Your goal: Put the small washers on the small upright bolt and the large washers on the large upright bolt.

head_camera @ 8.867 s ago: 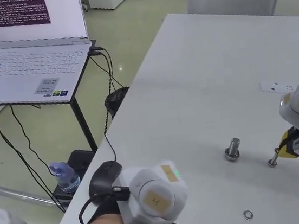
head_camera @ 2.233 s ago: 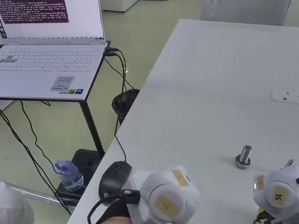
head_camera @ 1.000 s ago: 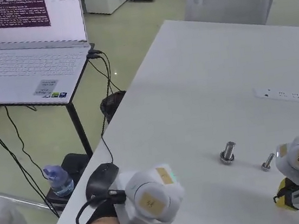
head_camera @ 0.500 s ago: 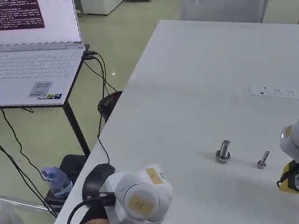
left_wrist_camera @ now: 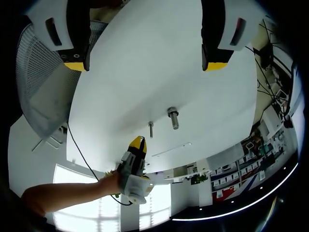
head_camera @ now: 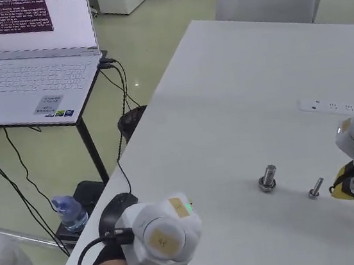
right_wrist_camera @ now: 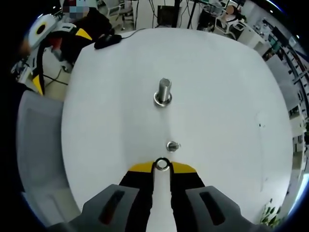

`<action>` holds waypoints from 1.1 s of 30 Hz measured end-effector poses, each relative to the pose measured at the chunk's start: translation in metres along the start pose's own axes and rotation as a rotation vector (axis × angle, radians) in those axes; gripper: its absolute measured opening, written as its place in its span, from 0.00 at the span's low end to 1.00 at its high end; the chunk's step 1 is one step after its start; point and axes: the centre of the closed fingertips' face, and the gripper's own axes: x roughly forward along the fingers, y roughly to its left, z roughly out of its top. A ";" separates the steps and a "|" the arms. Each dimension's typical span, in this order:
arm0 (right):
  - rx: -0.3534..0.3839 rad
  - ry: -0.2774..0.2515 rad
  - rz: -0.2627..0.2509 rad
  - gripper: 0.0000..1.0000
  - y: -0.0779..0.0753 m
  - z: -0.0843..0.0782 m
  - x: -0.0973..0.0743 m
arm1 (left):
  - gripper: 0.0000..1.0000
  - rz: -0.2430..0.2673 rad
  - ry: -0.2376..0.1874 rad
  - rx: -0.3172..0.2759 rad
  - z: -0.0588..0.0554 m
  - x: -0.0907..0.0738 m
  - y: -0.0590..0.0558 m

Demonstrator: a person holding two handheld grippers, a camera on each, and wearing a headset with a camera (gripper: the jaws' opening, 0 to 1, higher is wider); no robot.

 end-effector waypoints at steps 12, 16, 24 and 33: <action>-0.013 -0.014 -0.013 0.13 -0.014 0.015 0.001 | 0.96 0.002 0.009 0.003 -0.002 0.001 0.005; -0.015 -0.011 -0.010 0.13 -0.016 0.016 0.005 | 0.96 0.001 0.009 0.001 -0.002 0.001 0.006; -0.017 -0.004 -0.004 0.13 -0.018 0.015 0.011 | 0.95 -0.001 0.010 -0.003 -0.002 0.001 0.006; -0.026 0.013 0.004 0.13 -0.018 0.014 0.019 | 0.94 -0.001 0.011 -0.007 -0.004 0.000 0.006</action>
